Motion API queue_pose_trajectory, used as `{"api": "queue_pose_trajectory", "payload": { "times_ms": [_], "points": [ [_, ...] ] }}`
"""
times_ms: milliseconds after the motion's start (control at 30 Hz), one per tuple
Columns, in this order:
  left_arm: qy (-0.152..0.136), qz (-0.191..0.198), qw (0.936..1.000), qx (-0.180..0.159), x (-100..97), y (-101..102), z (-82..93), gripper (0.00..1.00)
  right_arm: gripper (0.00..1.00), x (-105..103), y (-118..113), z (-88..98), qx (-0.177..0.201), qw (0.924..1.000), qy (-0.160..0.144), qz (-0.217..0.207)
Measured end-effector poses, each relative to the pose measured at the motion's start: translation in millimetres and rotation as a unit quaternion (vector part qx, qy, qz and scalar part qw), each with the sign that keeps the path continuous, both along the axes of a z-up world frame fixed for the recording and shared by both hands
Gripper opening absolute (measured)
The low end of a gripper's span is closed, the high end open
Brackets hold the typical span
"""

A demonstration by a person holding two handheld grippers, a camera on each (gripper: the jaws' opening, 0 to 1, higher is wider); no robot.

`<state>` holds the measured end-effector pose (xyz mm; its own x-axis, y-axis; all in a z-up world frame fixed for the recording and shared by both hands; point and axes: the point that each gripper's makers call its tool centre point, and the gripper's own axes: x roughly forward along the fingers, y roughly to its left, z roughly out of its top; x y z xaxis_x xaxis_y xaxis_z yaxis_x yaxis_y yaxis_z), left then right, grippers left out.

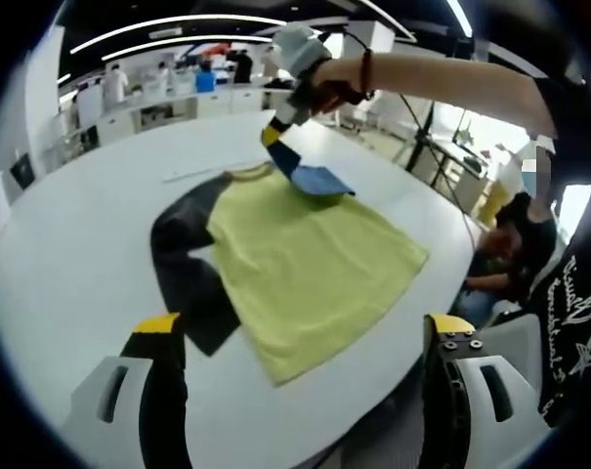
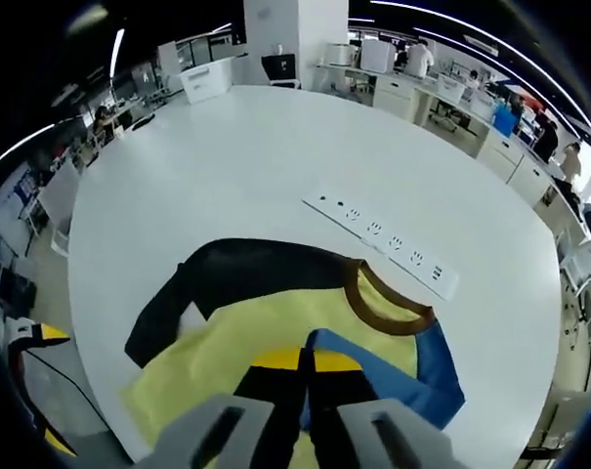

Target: Fold the garment on the visible template until the final outline fits inside the template.

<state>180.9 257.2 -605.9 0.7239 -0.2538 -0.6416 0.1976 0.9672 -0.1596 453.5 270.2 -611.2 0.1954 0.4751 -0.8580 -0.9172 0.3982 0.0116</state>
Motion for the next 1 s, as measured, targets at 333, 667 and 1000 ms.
{"api": "queue_pose_trajectory", "payload": {
  "times_ms": [333,667,1000],
  "points": [
    [0.006,0.003,1.0,-0.004,-2.8,0,-4.8,0.98,0.0,-19,14,-6.3,-0.005,0.9998,0.002,0.018],
    [0.013,0.006,0.9999,-0.008,-5.0,2,-9.4,0.98,0.0,-31,37,-11.3,-0.004,0.9993,0.004,0.038],
    [0.017,0.009,0.9998,-0.009,-6.7,3,-12.3,0.98,0.0,-48,56,-18.2,0.005,0.9985,0.017,0.051]
  ]
}}
